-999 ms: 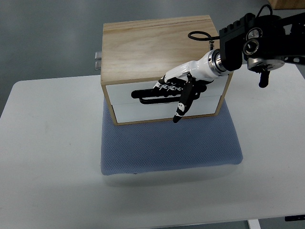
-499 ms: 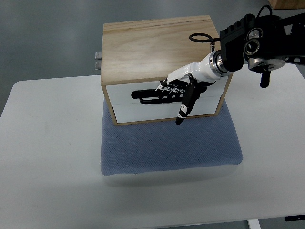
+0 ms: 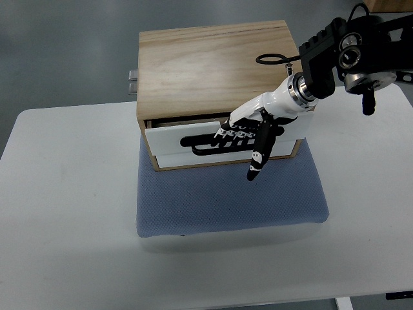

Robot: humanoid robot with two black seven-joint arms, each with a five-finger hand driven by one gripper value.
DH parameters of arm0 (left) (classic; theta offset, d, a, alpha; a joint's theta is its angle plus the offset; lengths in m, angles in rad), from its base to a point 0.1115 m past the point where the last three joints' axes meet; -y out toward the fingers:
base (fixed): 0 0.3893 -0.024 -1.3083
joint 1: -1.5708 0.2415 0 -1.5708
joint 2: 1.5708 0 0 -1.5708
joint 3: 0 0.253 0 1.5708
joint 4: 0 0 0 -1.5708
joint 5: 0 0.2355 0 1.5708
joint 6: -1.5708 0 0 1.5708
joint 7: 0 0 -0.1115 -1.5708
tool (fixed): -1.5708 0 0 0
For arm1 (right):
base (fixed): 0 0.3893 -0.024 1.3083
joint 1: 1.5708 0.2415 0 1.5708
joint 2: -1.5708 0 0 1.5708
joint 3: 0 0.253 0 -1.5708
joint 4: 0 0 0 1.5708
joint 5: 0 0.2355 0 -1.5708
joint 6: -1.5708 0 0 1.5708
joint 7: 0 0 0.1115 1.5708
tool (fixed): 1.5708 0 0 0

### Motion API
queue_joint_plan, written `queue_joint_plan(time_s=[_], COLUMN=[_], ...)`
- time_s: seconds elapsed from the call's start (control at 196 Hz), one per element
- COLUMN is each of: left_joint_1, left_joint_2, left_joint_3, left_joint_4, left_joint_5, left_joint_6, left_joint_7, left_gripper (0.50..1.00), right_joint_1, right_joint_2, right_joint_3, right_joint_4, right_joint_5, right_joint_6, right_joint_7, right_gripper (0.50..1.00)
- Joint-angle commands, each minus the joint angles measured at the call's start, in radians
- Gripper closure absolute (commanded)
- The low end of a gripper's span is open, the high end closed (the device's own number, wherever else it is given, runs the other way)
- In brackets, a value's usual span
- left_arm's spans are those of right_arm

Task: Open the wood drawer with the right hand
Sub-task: 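Pull the upper white drawer toward the robot with the right hand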

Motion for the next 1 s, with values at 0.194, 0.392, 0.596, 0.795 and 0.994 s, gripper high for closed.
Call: queue_joint_plan(time_s=[0.194, 0.392, 0.596, 0.795, 0.994], left_joint_1=[-0.001, -0.001, 0.0, -0.001, 0.0], left_joint_2=[0.0, 0.0, 0.0, 0.0, 0.0], left_joint_3=[-0.001, -0.001, -0.001, 0.001, -0.001], left_joint_4=[0.0, 0.0, 0.0, 0.0, 0.0], left_joint_5=[0.0, 0.0, 0.0, 0.0, 0.0], left_joint_6=[0.0, 0.0, 0.0, 0.0, 0.0], left_joint_7=[0.0, 0.0, 0.0, 0.0, 0.0], left_gripper=[0.5, 0.5, 0.5, 0.5, 0.5], right_joint_1=[0.008, 0.014, 0.024, 0.041, 0.055], right_joint_2=[-0.017, -0.02, -0.029, -0.041, -0.058], right_joint_3=[-0.001, -0.001, -0.001, -0.001, -0.004], right_joint_4=[0.003, 0.014, 0.026, 0.035, 0.069], right_joint_5=[0.0, 0.0, 0.0, 0.0, 0.0], right_joint_6=[0.116, 0.135, 0.135, 0.135, 0.135], right_joint_7=[0.003, 0.005, 0.006, 0.006, 0.006], right_gripper=[0.558, 0.556, 0.556, 0.556, 0.556])
